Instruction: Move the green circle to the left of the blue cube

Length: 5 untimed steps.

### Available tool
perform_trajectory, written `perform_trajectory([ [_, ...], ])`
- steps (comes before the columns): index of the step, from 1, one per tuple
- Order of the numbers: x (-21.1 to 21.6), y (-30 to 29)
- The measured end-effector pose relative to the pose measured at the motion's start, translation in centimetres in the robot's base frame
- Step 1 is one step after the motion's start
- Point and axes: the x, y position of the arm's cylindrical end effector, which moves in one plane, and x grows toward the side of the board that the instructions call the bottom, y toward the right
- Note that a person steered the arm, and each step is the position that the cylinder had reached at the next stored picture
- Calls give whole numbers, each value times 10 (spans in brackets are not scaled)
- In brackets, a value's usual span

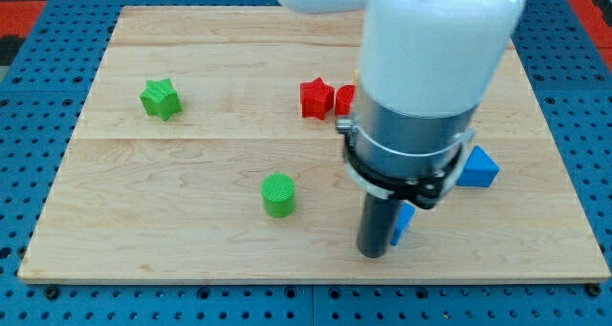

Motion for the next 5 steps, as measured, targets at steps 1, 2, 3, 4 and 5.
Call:
perform_trajectory([
  [1, -8, -5],
  [2, -20, 25],
  [3, -33, 76],
  [4, -41, 91],
  [5, -12, 10],
])
